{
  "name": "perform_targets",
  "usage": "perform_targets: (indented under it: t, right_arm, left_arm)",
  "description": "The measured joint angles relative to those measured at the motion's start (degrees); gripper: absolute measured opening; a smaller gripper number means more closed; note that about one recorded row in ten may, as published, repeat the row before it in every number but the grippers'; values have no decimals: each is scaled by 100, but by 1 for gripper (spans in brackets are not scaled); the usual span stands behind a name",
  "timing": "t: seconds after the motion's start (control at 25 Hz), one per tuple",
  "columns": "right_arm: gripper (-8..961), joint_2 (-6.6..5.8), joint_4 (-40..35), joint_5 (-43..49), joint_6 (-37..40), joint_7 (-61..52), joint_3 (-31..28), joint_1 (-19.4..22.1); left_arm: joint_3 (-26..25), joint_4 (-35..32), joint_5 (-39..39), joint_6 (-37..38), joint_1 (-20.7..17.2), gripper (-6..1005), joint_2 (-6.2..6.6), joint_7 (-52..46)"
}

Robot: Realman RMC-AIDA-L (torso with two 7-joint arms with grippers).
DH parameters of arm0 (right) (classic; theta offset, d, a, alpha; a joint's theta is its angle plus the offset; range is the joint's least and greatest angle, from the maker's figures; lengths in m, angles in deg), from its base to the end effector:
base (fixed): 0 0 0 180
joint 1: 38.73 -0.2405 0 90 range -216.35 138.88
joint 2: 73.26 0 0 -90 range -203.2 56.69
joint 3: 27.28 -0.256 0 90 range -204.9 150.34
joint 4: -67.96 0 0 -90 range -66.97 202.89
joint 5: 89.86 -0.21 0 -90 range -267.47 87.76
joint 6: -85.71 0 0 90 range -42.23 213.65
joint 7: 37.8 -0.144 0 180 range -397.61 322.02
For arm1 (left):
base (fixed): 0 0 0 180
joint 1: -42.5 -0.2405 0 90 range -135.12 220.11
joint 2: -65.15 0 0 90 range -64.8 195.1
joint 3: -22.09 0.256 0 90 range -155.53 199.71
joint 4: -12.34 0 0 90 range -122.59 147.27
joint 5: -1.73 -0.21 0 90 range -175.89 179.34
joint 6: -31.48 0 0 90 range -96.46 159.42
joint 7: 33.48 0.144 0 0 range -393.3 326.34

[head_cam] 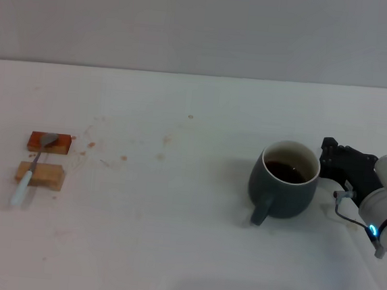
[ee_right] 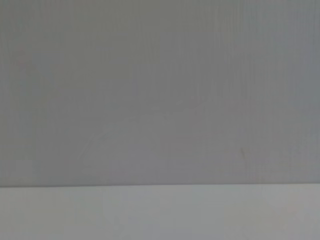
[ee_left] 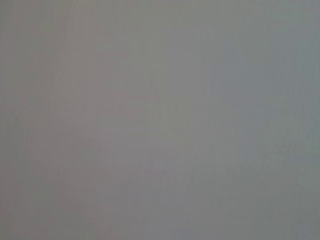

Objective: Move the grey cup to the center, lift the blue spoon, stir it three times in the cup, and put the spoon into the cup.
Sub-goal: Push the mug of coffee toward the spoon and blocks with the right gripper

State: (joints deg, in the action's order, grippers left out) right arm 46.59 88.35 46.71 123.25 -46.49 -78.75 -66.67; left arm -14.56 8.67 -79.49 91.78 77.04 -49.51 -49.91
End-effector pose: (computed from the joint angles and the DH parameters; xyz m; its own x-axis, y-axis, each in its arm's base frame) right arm 0.3045 0.3570 -0.0795 0.6680 -0.3035 -0.6795 -0.7435 -0.2346 -0.6262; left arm -0.3928 0.3639 0.1111 0.5628 -0.1879 0.8050 0.7879 0.4166 -0.4535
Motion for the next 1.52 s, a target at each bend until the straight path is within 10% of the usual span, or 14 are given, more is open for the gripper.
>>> perform_targets:
  t: [0.44, 0.88, 1.52]
  right_arm:
    - [9, -37, 62, -16, -10, 45, -85, 144]
    - [7, -2, 1458, -164, 6, 1203, 286, 1146]
    - [5, -69, 1256, -1105, -395, 1795, 924, 550]
  left_arm:
    - [0, -25, 1, 0, -15, 855, 14, 0]
    - [40, -66, -34, 0, -19, 855, 36, 4]
    - [13, -22, -9, 70, -116, 853, 67, 0]
